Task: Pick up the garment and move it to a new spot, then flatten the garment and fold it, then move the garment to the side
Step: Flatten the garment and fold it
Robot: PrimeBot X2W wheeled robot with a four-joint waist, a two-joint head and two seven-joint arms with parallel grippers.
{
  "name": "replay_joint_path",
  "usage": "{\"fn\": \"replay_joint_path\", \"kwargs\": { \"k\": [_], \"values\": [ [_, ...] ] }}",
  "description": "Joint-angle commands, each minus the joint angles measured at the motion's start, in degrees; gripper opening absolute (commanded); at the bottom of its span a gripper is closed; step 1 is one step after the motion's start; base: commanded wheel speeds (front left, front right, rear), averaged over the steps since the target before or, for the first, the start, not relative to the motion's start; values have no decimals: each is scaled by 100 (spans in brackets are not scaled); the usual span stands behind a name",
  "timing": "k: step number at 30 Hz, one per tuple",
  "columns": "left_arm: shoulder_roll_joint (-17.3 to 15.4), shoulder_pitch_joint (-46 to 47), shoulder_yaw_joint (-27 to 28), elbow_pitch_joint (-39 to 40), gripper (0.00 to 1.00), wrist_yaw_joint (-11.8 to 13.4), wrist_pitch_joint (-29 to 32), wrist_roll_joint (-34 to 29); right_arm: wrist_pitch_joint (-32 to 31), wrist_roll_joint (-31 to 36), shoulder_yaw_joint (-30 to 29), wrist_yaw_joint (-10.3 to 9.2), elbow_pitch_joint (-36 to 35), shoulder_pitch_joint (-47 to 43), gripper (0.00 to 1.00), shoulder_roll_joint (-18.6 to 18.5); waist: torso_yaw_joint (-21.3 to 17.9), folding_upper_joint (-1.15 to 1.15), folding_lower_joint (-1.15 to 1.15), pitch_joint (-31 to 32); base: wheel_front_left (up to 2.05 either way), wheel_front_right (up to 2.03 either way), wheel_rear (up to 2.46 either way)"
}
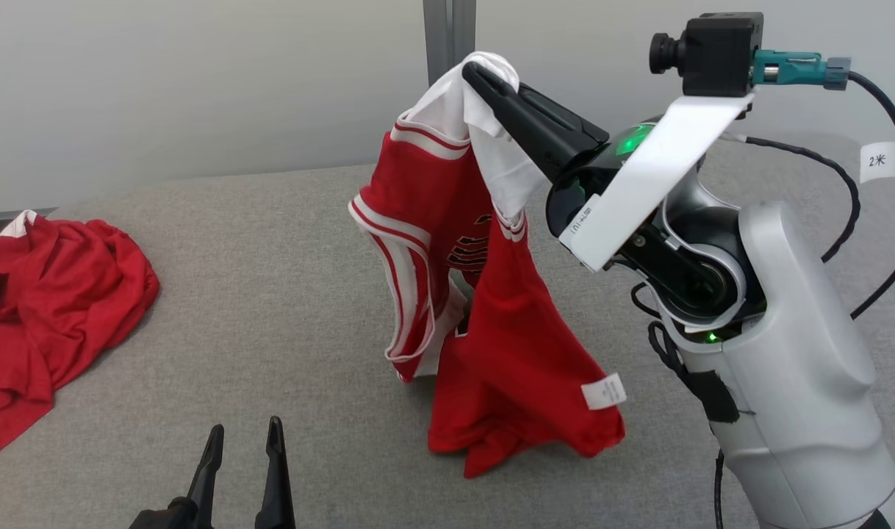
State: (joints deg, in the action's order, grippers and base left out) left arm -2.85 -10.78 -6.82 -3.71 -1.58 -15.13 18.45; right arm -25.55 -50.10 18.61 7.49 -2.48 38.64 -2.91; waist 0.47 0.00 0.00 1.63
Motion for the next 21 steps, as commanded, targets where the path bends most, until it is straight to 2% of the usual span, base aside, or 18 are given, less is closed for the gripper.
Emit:
{"fn": "replay_joint_path", "kwargs": {
  "k": [1, 5, 9, 15, 21],
  "values": [
    [-8, -49, 5, 15, 100, 27, -3, 39, 62, -255, 40, 0, -27, 77, 0, 0, -8, 0, 0, 29, 0, 0, 0],
    [-7, -69, 8, 24, 100, 52, -3, 62, 284, -753, 173, 0, 170, 188, 0, -3, -29, 0, 0, 64, 0, 0, 0],
    [-7, -78, 12, 33, 100, 73, -3, 86, 672, -845, -11, 0, 755, 177, 0, -7, -23, 0, 0, 70, 0, 0, 0],
    [-7, -141, 55, 44, 100, 95, -3, 125, 1059, -344, -652, 0, 1965, -243, 0, -6, -42, 0, 0, 50, 0, 0, 0],
    [-7, -151, 118, 46, 100, 46, -3, 71, 1281, 348, -1710, 1, 3155, -729, 0, -8, -174, 0, 0, -39, 0, 0, 0]
  ]
}}
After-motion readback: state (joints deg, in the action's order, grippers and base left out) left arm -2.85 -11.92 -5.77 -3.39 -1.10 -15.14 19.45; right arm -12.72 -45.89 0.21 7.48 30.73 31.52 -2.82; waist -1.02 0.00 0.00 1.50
